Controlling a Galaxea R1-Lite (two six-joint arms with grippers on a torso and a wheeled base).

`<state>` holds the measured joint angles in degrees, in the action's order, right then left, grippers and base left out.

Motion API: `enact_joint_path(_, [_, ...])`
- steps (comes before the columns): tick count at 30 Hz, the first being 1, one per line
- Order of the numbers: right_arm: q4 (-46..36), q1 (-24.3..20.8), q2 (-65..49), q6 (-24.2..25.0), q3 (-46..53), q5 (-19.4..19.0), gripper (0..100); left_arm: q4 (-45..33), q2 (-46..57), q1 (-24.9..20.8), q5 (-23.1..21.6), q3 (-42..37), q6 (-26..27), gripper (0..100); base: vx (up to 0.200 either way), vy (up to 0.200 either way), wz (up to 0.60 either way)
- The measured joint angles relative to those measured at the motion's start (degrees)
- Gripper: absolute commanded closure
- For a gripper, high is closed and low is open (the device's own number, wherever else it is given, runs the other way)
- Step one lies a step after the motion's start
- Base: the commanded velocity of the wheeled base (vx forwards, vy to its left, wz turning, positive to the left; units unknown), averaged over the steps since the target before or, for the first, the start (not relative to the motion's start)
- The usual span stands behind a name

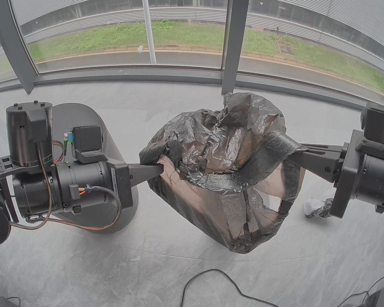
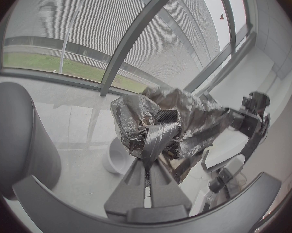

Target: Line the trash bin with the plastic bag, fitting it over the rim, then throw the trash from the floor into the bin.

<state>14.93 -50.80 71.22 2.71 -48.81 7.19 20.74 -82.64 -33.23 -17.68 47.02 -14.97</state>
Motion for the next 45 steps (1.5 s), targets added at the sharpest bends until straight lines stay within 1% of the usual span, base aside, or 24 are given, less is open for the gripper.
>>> enact_joint_path(4, [-0.2,0.5,0.1,1.1,1.1,-0.1,100,3.4,-2.1,0.1,-0.1,-0.7,-4.0,100,0.000,0.000,0.00])
enact_joint_path(7, [-1.0,0.6,0.2,2.2,1.6,-0.2,100,6.2,-3.6,0.0,-1.7,-1.6,-10.0,100,0.000,0.000,0.00])
enact_joint_path(8, [-1.9,0.6,0.3,2.9,1.7,-0.3,100,7.6,-4.2,-0.1,-3.5,-2.2,-12.6,100,0.000,0.000,0.00])
enact_joint_path(11, [-6.1,0.7,0.3,5.0,1.9,-1.2,100,11.4,-5.5,-0.4,-8.9,-4.5,-16.7,100,0.000,0.000,0.00])
enact_joint_path(13, [-10.6,0.7,0.3,7.0,2.0,-3.0,100,14.0,-6.3,-0.4,-12.0,-7.0,-19.2,100,0.000,0.000,0.00])
enact_joint_path(15, [-14.6,0.9,0.4,9.2,2.0,-5.9,100,16.6,-7.2,-0.6,-14.8,-9.9,-21.4,100,0.000,0.000,0.00])
enact_joint_path(18, [-18.5,2.2,0.9,11.6,2.0,-9.4,100,19.5,-9.1,-0.5,-17.0,-13.6,-23.4,100,0.000,0.000,0.00])
enact_joint_path(22, [-19.2,5.6,2.7,12.7,1.8,-11.7,100,24.6,-13.6,0.1,-17.7,-16.0,-24.1,100,0.000,0.000,0.00])
enact_joint_path(25, [-19.3,8.9,4.8,13.0,1.5,-13.4,100,29.9,-18.4,0.9,-17.9,-16.5,-24.4,100,0.000,0.000,0.00])
enact_joint_path(30, [-19.1,15.4,10.9,13.3,-0.2,-17.1,100,38.4,-28.3,2.8,-19.4,-14.4,-26.6,100,0.000,0.000,0.00])
enact_joint_path(36, [-18.9,22.3,21.6,13.5,-4.5,-20.8,100,43.6,-38.3,5.1,-23.4,-8.2,-32.3,100,0.000,0.000,0.00])
enact_joint_path(39, [-19.0,24.7,26.5,14.0,-7.7,-22.5,100,44.9,-42.1,6.3,-24.9,-4.0,-35.8,100,0.000,0.000,0.00])
enact_joint_path(42, [-19.5,25.9,29.8,16.7,-10.0,-23.7,100,45.5,-44.3,7.1,-25.8,-1.5,-39.5,100,0.000,0.000,0.00])
enact_joint_path(45, [-20.9,26.1,31.6,19.5,-11.1,-24.4,100,45.8,-45.4,7.5,-26.4,-0.5,-41.8,100,0.000,0.000,0.00])
